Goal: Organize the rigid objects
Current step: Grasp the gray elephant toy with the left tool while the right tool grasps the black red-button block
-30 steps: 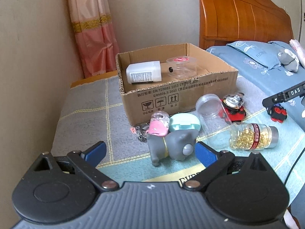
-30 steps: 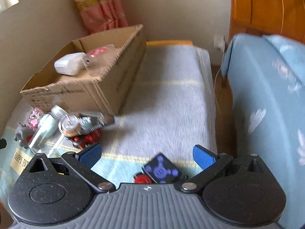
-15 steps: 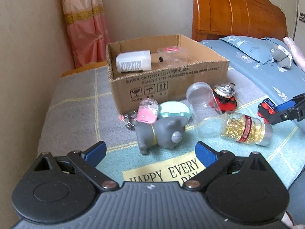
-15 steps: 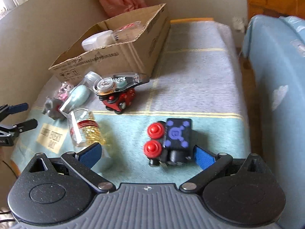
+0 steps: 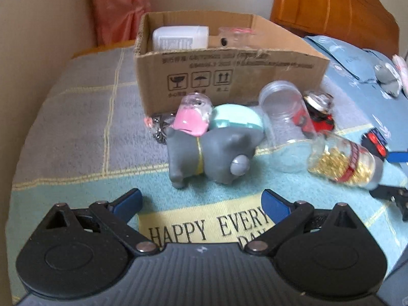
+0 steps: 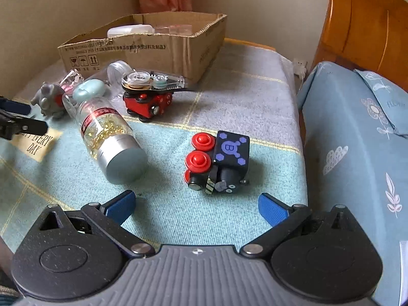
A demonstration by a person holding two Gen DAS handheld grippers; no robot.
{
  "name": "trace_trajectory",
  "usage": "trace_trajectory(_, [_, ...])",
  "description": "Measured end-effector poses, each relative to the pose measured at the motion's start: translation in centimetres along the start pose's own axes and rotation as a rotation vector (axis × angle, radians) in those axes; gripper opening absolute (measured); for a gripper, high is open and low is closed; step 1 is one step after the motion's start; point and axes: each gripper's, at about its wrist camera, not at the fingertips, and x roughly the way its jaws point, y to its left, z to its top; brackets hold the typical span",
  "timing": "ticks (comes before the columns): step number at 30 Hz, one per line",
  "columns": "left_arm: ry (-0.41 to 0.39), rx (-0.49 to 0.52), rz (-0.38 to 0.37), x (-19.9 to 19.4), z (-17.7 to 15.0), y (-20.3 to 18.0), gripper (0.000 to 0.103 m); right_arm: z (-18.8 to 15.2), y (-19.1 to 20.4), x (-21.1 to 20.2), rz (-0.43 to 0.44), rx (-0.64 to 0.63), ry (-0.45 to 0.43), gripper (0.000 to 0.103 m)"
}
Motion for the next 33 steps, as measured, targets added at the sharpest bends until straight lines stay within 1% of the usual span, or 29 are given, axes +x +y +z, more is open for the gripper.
trace_trajectory(4, [-0.010,-0.016,0.042,0.6,0.3,-0.1,0.102,-0.1,-0.1,-0.1,0.010,-0.012,-0.011,0.103])
trace_trajectory(6, [-0.015,-0.032,0.050,0.8,0.5,-0.1,0.102,-0.2,-0.2,-0.1,0.013,-0.015,-0.020,0.103])
trace_trajectory(10, [-0.043,-0.085,0.019,0.5,1.1,0.1,0.102,-0.4,-0.2,-0.1,0.018,-0.023,-0.039,0.103])
trace_trajectory(12, [-0.068,-0.088,0.015,0.5,1.5,-0.1,0.101,-0.3,-0.2,0.0,0.021,-0.028,-0.040,0.103])
trace_trajectory(15, [-0.079,-0.099,0.018,0.5,2.0,-0.1,0.096,-0.2,-0.3,0.1,0.027,-0.037,-0.044,0.103])
trace_trajectory(16, [-0.082,-0.108,0.009,0.6,2.2,-0.1,0.090,-0.1,-0.3,0.1,0.030,-0.040,-0.046,0.103])
trace_trajectory(19, [-0.068,-0.119,-0.008,0.8,2.4,-0.2,0.082,0.0,-0.4,0.3,0.042,-0.053,-0.048,0.103])
trace_trajectory(26, [-0.074,-0.111,-0.005,0.7,2.7,-0.5,0.080,1.0,-1.0,1.2,0.055,-0.073,-0.052,0.103])
trace_trajectory(31, [-0.072,-0.111,-0.012,0.7,2.9,-0.6,0.076,1.7,-1.4,1.7,0.037,-0.082,-0.056,0.102])
trace_trajectory(32, [-0.071,-0.110,-0.011,0.7,2.9,-0.6,0.076,1.8,-1.4,1.6,0.027,-0.086,-0.059,0.099])
trace_trajectory(33, [-0.071,-0.109,-0.011,0.7,2.9,-0.6,0.076,1.8,-1.6,1.5,0.020,-0.087,-0.064,0.094])
